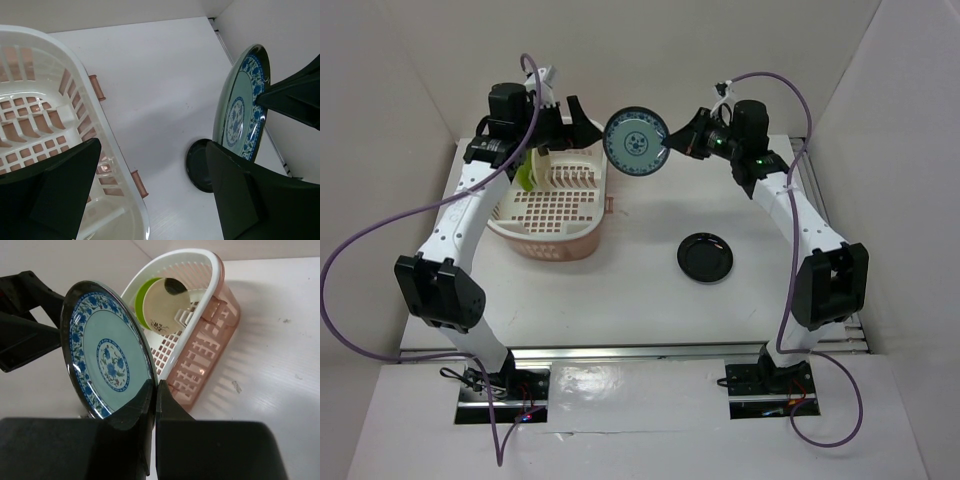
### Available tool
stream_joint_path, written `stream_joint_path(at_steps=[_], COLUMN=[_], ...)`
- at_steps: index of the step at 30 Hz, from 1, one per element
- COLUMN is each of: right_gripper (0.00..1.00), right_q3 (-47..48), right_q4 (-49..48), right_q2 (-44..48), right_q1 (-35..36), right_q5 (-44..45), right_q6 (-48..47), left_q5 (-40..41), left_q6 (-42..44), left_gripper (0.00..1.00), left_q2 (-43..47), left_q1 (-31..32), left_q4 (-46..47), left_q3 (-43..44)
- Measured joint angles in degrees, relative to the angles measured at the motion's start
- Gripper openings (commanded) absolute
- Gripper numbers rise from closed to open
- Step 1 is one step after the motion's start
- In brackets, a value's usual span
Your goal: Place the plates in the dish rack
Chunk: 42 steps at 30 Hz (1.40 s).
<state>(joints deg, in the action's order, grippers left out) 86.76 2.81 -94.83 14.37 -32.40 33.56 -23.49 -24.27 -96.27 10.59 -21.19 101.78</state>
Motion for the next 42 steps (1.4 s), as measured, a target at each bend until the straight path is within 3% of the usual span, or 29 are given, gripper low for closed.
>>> stream_joint_path(at_steps=[9, 24, 33, 38, 42], right_gripper=[0.00, 0.00, 0.00, 0.00, 0.00], right_q3=[0.13, -0.11, -0.11, -0.11, -0.11], right_q4=[-2.73, -1.01, -2.80, -4.04, -4.26], right_q2=[-0.24, -0.24, -0.66, -2.54, -3.67], right_q1=[1.86, -0.57, 0.98, 4.26, 5.73], right_q5=[1.14, 12.24, 7.74, 5.90, 5.40], right_q6=[-0.07, -1.92, -0.35, 0.50, 1.03], left_q5=[-4.24, 1.07, -2.19, -4.68, -6.32], left_q6=[-1.36, -1.38, -1.75, -2.78, -3.50], left_gripper=[0.97, 1.00, 1.00, 0.93, 0.60], left_q2=[-0.90, -1.25, -1.27, -1.27, -1.27], left_q1=[-0.94, -0.31, -0.28, -0.28, -0.28], left_q4=[2.14, 1.70, 1.92, 2.34, 3.10], left_q3=[-1.70, -1.70, -1.70, -1.70, -1.70])
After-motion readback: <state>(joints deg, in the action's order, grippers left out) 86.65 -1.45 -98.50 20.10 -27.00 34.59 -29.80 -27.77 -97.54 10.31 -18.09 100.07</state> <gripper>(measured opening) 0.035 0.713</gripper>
